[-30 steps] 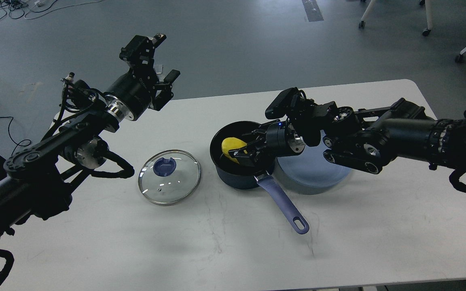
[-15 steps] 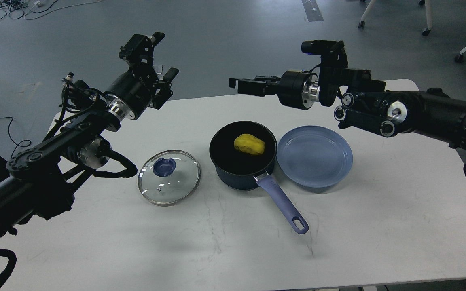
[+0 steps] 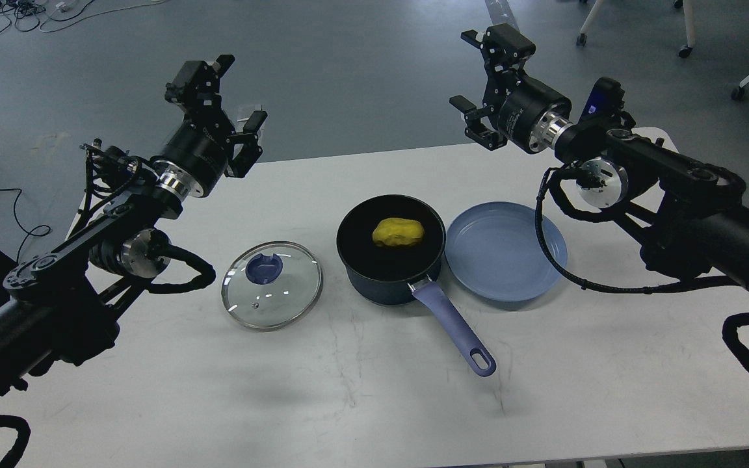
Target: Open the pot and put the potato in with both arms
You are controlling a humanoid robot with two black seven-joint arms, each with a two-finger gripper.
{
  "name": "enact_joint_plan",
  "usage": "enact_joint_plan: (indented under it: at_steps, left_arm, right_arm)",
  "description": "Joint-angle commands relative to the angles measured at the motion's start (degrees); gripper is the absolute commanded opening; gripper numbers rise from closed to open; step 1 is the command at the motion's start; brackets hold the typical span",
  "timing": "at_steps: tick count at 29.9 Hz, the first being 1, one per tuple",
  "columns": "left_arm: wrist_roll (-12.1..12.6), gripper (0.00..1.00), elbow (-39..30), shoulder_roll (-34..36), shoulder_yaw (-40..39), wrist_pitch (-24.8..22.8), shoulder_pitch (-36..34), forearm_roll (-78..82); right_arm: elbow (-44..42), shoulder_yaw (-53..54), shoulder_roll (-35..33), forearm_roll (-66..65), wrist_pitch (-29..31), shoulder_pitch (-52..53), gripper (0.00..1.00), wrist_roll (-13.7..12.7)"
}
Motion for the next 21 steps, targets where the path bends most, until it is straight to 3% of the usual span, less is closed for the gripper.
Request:
enact_joint_plan:
  at_steps: [1, 9, 13, 21]
  left_arm:
    - [2.30, 0.98, 0.00, 0.18, -0.10, -0.56, 0.94, -2.43]
    - [5.02, 0.98, -0.26, 1.85, -2.21, -6.80, 1.99, -5.78]
    - [8.80, 0.98, -0.17, 2.82, -3.87, -11.71, 1.90, -5.87]
    - [9.07, 0.98, 0.00, 3.08, -4.40, -13.57, 2.52, -5.87]
  right_arm:
    - [0.63, 3.43, 0.97, 0.61, -0.16, -2.03, 1.00, -0.96]
    - [0.98, 4.57, 1.85, 2.19, -0.25, -2.38, 1.00, -1.48]
    - [0.98, 3.96, 1.85, 2.99, 0.37, -2.03, 1.00, -2.80]
    - [0.80, 3.17, 1.94, 2.37, 0.72, -1.50, 1.00, -2.54]
